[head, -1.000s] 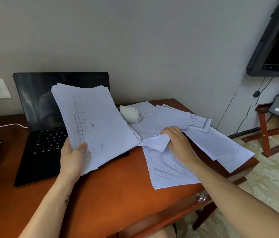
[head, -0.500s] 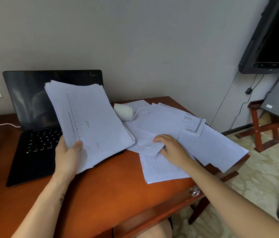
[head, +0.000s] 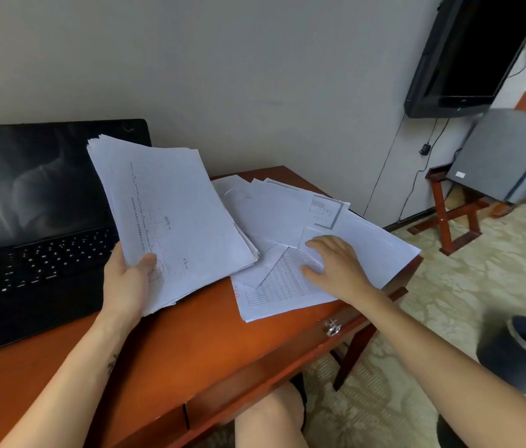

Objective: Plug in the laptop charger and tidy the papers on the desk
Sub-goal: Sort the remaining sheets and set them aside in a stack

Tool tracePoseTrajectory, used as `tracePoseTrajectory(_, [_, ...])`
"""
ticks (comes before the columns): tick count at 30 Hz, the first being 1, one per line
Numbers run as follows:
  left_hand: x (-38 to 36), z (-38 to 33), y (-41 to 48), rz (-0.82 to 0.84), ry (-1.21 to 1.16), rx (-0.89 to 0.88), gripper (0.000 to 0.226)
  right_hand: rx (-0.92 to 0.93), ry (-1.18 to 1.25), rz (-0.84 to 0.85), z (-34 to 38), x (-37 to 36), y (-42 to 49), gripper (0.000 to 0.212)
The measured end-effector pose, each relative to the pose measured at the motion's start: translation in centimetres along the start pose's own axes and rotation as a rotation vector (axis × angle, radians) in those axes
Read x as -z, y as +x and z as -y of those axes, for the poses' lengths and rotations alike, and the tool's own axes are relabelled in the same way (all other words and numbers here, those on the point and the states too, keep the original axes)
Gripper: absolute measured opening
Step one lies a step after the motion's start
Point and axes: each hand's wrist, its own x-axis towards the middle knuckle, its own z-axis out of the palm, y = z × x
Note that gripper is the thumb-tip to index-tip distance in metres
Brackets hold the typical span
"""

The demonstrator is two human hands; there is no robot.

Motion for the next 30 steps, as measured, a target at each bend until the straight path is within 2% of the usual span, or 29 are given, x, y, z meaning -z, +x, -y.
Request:
tracePoseTrajectory(2, [-1.1, -0.1, -0.2, 0.029, -0.004, -0.003, 0.045, -0.188, -0.119, 0.122, -1.0, 0.5, -0.4, 0.080])
tracePoseTrajectory(4, [-2.3, 0.0, -0.5, 0.063, -0.014, 0.001, 0.045, -0.279, -0.118, 0.173, -1.8, 1.0, -0.6, 0.079])
tracePoseTrajectory(10, [-5.5, 0.5, -1.0, 0.139, -0.032, 0.038, 0.044, -0.078, -0.328, 0.219, -2.9, 2.9, 0.2, 0.047])
tracePoseTrajectory(14, [-6.9, 0.3, -0.5, 0.158, -0.045, 0.044, 0.045, -0.018, -0.433, 0.270, -2.8, 3.6, 0.6, 0.034])
tracePoseTrajectory(17, [-7.9, 0.1, 0.1, 0.166, -0.044, 0.052, 0.044, -0.049, -0.367, 0.304, -3.5, 4.0, 0.5, 0.041])
tracePoseTrajectory(22, [-9.8, -0.1, 0.8, 0.203, -0.056, 0.053, 0.048, -0.160, -0.078, 0.328, -4.4, 4.8, 0.2, 0.082])
tracePoseTrajectory(25, [-10.4, 0.6, 0.7, 0.216, -0.037, 0.057, 0.047, -0.191, -0.060, 0.285, -5.1, 5.0, -0.2, 0.082])
tracePoseTrajectory(30, [-10.0, 2.0, 0.1, 0.239, -0.036, 0.081, 0.047, -0.129, -0.085, 0.144, -5.9, 4.8, -1.3, 0.080])
